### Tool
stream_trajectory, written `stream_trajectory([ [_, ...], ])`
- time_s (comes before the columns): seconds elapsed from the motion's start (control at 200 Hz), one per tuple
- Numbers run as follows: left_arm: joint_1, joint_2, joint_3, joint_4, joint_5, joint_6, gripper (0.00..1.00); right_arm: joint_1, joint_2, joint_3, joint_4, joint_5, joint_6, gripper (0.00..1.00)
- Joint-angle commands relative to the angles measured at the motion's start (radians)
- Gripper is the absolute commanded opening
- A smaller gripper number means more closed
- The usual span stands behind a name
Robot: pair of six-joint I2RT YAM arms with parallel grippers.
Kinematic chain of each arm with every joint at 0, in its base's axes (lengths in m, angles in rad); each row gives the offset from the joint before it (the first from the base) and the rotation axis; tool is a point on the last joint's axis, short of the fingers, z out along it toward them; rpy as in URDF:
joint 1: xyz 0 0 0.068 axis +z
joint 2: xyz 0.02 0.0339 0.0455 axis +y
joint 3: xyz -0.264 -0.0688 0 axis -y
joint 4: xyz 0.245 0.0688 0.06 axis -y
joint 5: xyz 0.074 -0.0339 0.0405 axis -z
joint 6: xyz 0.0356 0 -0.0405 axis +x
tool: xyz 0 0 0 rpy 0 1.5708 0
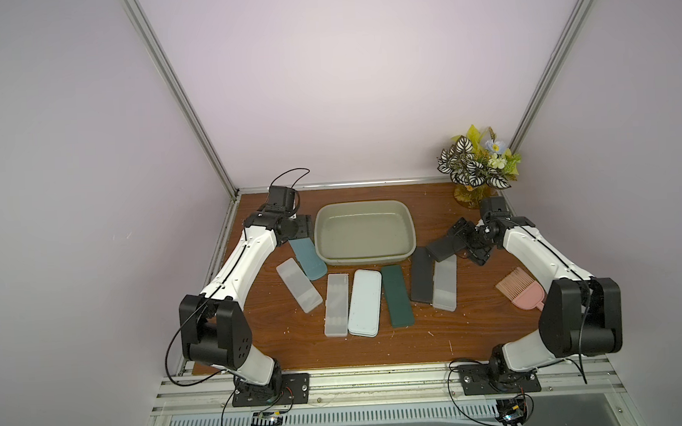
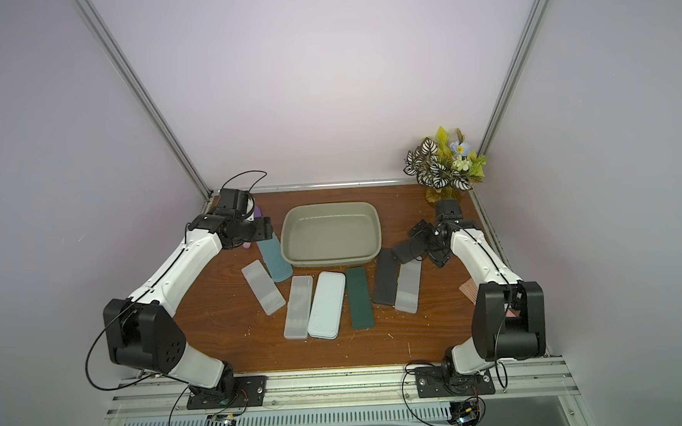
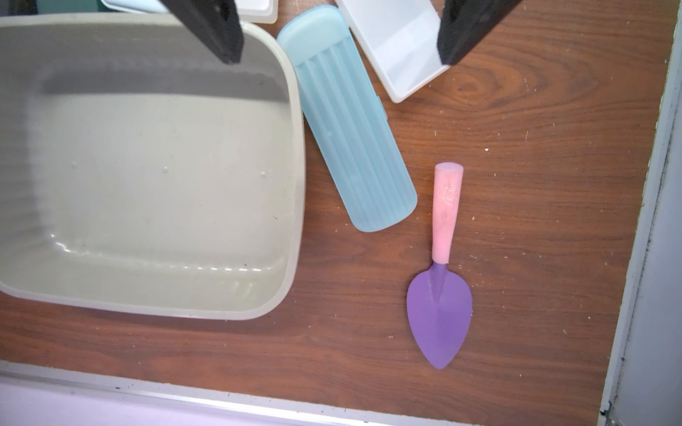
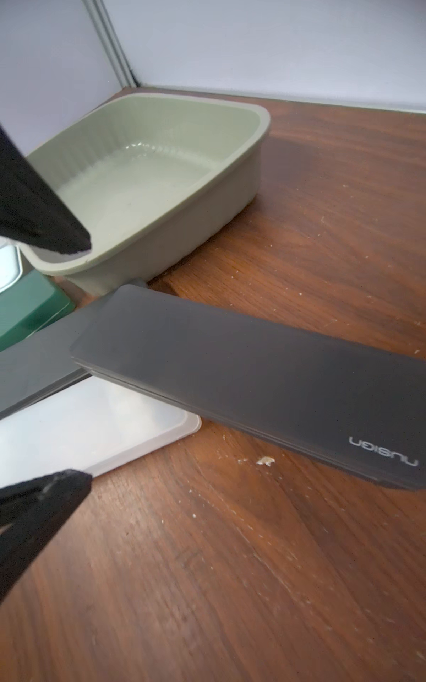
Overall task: Put the pencil case into the storage box
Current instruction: Pick up the pencil case from the center of the board.
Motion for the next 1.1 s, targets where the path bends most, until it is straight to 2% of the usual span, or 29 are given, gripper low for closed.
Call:
stream_trajectory([
  [0.0,0.016,-0.021,-0.037,-0.032,0.014,0.018,0.84,-0.005,0.046,0.08,-0.022,-0.01,0.06,0.99],
  [0.215,0.018,-0.025,-0.077,-0.031,0.008,0.006,0.84,-0.005,0.204,0.257,-0.197,0.054,0.055,0.99],
  [0.425,0.027,-0.013,-0.092,-0.031,0.012,0.011,0.84,0.013,0.446,0.562,-0.482,0.134,-0.007,0.99],
  [0.525,0.034,-0.007,-0.094,-0.031,0.015,0.014,0.84,0.028,0.515,0.654,-0.549,0.156,-0.024,0.99],
  [0.756,0.041,0.003,-0.101,-0.031,0.032,0.015,0.83,0.05,0.549,0.68,-0.557,0.175,-0.005,0.99],
  [1.096,0.047,0.022,-0.099,-0.028,0.042,0.019,0.83,0.057,0.541,0.573,-0.519,0.198,0.005,0.99],
])
